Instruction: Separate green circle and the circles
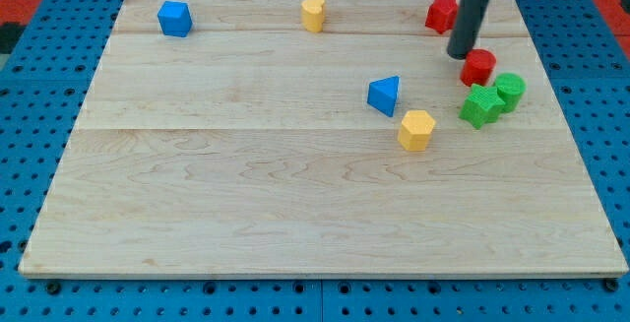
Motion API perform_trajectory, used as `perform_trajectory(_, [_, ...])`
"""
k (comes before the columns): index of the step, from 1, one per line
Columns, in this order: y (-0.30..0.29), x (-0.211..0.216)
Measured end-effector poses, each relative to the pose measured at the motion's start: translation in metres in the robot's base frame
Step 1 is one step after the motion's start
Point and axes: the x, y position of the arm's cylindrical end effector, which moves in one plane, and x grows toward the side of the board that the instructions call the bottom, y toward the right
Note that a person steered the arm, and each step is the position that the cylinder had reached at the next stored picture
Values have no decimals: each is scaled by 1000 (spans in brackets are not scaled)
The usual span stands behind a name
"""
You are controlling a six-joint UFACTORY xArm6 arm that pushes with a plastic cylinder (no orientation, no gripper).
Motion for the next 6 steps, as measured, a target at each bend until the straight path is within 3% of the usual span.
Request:
perform_trajectory(1, [0, 21])
perform_trajectory(2, [11, 11])
perform_trajectory(3, [80, 3])
perform_trajectory(4, [85, 55])
perform_trajectory(6, [-41, 111])
